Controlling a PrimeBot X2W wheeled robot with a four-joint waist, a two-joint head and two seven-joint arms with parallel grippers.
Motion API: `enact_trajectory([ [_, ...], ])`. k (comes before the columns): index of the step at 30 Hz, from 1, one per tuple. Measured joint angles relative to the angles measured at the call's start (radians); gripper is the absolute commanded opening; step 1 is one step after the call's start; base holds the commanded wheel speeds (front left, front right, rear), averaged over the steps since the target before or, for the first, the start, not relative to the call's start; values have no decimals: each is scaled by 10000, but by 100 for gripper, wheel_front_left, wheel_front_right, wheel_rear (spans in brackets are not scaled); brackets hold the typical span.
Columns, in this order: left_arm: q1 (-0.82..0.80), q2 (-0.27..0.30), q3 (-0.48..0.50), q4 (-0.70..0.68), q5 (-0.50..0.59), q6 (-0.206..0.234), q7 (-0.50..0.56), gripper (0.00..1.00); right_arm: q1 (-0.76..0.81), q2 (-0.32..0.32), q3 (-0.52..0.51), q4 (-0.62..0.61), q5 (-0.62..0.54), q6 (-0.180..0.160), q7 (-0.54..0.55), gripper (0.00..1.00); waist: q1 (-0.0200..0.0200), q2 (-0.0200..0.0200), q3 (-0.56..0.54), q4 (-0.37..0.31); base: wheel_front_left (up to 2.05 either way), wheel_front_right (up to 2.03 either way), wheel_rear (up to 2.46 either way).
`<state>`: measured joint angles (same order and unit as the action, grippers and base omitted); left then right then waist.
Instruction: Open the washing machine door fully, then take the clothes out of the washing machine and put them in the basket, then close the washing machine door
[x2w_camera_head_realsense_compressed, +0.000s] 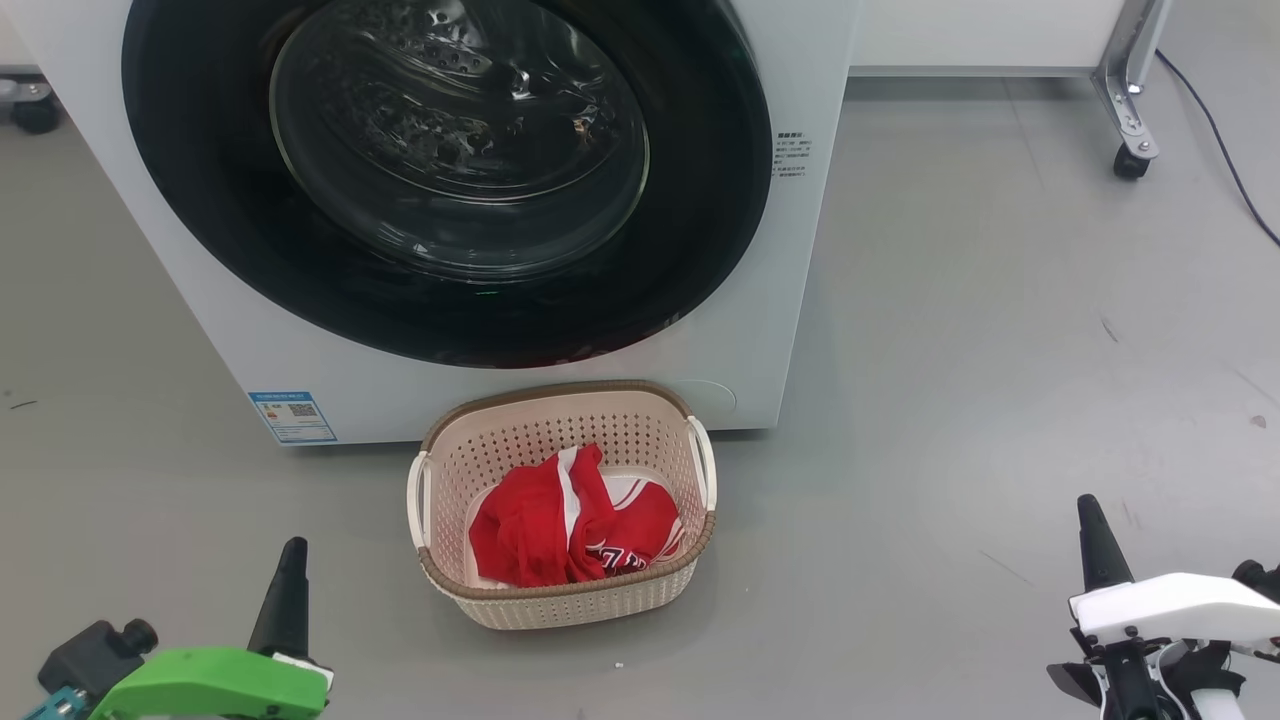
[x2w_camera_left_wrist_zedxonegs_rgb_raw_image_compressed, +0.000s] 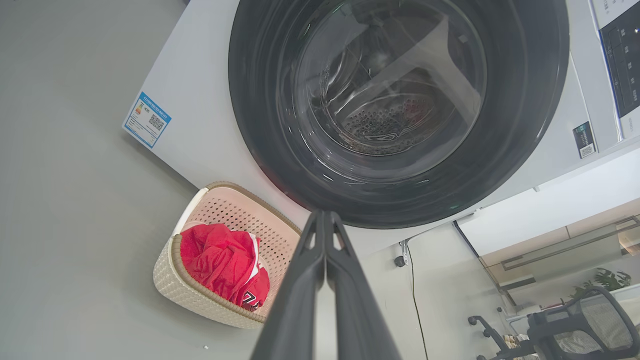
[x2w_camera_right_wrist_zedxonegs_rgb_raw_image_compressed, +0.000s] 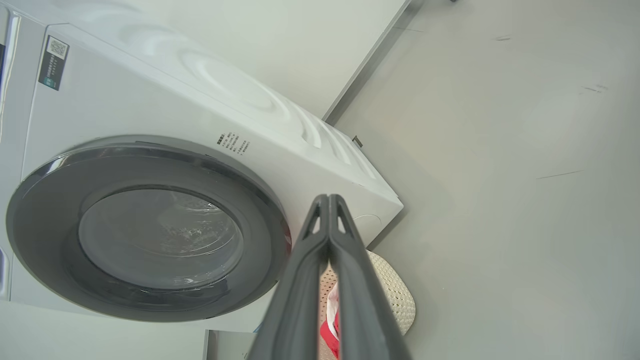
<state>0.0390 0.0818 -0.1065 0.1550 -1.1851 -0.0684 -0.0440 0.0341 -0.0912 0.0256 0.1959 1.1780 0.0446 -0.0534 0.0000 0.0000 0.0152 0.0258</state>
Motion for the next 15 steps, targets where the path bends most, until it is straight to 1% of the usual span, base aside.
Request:
enact_trajectory([
  [6, -113, 8, 130, 171, -798, -79, 140, 0, -118, 13, -169, 102, 750, 155, 180, 0, 0, 0, -19, -42, 0, 0, 0],
  [11, -198, 12, 244, 282, -1275, -88, 245, 0, -225, 36, -255, 184, 1264, 165, 322, 0, 0, 0, -31, -71, 0, 0, 0],
  [13, -205, 15, 316, 324, -1613, -167, 311, 0, -279, 38, -301, 211, 1499, 251, 395, 0, 0, 0, -38, -85, 0, 0, 0],
  [15, -230, 17, 370, 366, -1806, -173, 339, 0, -299, 42, -366, 255, 1772, 263, 426, 0, 0, 0, -44, -99, 0, 0, 0],
])
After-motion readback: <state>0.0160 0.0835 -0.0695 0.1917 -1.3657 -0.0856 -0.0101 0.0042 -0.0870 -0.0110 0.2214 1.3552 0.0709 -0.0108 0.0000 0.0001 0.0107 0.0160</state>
